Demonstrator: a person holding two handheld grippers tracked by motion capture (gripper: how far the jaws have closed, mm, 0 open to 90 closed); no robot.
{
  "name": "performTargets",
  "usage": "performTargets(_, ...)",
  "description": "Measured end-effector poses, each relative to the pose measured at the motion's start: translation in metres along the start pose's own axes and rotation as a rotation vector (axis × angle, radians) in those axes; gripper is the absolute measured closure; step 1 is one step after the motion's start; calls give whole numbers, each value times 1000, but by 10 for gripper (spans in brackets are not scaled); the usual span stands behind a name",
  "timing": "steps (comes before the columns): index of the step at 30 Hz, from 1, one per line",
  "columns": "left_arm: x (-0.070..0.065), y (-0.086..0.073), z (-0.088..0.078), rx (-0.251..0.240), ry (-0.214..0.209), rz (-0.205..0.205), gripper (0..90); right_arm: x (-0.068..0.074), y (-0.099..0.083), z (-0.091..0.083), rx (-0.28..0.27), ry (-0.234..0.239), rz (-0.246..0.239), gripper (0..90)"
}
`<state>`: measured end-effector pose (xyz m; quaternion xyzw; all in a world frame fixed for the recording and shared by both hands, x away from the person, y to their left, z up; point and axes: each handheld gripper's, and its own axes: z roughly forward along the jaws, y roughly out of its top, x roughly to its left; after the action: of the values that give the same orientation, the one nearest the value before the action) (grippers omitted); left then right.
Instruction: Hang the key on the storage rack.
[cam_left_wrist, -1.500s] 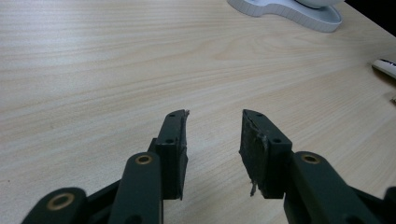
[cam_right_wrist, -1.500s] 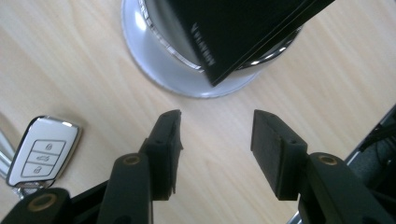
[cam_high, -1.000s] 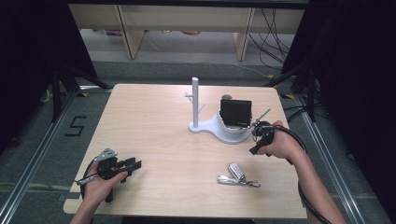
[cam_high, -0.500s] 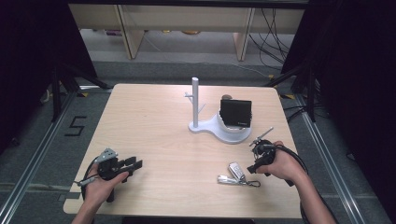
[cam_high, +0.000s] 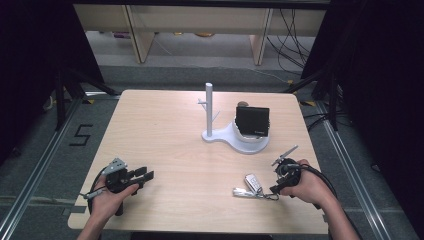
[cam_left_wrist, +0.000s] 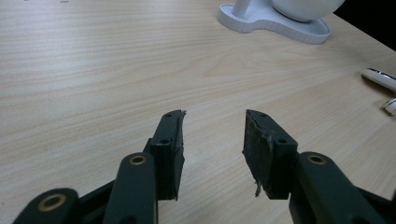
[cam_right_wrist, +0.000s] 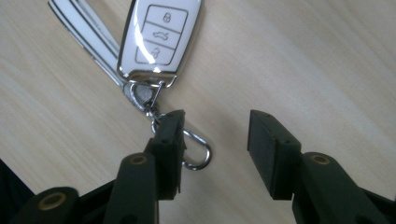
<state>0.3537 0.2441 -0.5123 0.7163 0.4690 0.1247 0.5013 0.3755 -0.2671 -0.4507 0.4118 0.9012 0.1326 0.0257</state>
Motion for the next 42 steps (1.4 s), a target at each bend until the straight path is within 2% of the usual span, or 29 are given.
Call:
performTargets(1, -1, 0, 0, 7, 7, 1, 570, 0, -1, 1, -9, 1, -20, 615)
performTargets(2, -1, 0, 0, 3, -1, 0, 569, 2, -3, 0, 8, -1, -18, 635)
performTargets(3, -1, 0, 1, -1, -6, 3, 568, 3, -4, 1, 2, 2, -61, 647)
performTargets(4, -2, 0, 1, -3, -13, 2, 567, 4, -5, 1, 11, -3, -68, 667)
performTargets(5, -2, -1, 1, -3, -15, 4, 567, 5, -5, 1, 22, -6, -57, 686)
performTargets(7, -3, -1, 0, 5, -9, 10, 566, 6, -6, -1, 32, -10, 33, 717)
performTargets(9, -3, -1, 0, 3, -14, 10, 566, 4, -6, -1, -6, 7, 101, 742)
performTargets(11, -3, -1, -1, 0, -10, 8, 566, 2, -6, -1, -8, -3, 106, 760)
performTargets(12, -3, -1, -1, -4, -15, 9, 566, 4, -6, -3, 20, -11, 112, 763)
performTargets(13, -3, -1, -1, -4, -15, 10, 566, 5, -6, -3, 19, -13, 68, 767)
performTargets(14, -3, -1, -1, -3, -13, 10, 566, 7, -6, -3, 23, 4, 51, 774)
performTargets(15, -3, -1, -2, -3, -13, 9, 566, 7, -6, -3, 33, 3, -1, 789)
performTargets(16, -3, -1, -2, -6, -14, 6, 567, 11, -7, -3, 61, -8, 1, 813)
performTargets(17, -3, -1, -2, -6, -15, 5, 566, 12, -8, -2, 63, -16, -10, 830)
performTargets(20, -3, -1, -1, 4, -5, 8, 566, 17, -8, 0, 98, 7, -9, 876)
performTargets(21, -3, -1, -1, -1, -12, 6, 566, 18, -8, 2, 106, 17, -31, 892)
performTargets(23, -3, -1, 0, -1, -16, 8, 566, 22, -9, 7, 145, 36, -1, 900)
performTargets(24, -3, -1, 0, -1, -16, 8, 566, 23, -8, 9, 152, 42, -14, 900)
performTargets(25, -3, -1, 0, -1, -16, 7, 566, 24, -8, 11, 170, 44, -6, 900)
performTargets(28, -2, -1, -1, -4, -14, 3, 567, 26, -6, 15, 221, 61, 47, 900)
performTargets(29, -2, -1, -1, -4, -14, 3, 566, 23, -5, 17, 229, 61, 32, 900)
performTargets(30, -2, -1, -2, -4, -12, 2, 567, 25, -3, 16, 246, 62, 68, 900)
performTargets(32, -2, -1, -2, -5, -12, -1, 566, 24, -2, 17, 251, 64, 63, 900)
performTargets(33, -2, -1, -2, -4, -12, -1, 566, 22, 0, 18, 265, 32, 56, 900)
performTargets(34, -2, -1, -2, -5, -12, -1, 567, 23, 1, 19, 271, 43, 70, 900)
performTargets(36, -1, -1, -2, -8, -16, -1, 566, 22, 3, 21, 272, 44, 54, 900)
performTargets(37, -1, -1, -2, -9, -14, -1, 566, 23, 4, 21, 277, 45, 76, 900)
performTargets(40, 0, -1, -3, 0, 0, 2, 566, 21, 5, 21, 282, 45, 85, 900)
performTargets(42, 0, -1, -3, -5, -7, 1, 567, 22, 5, 21, 277, 72, 91, 900)
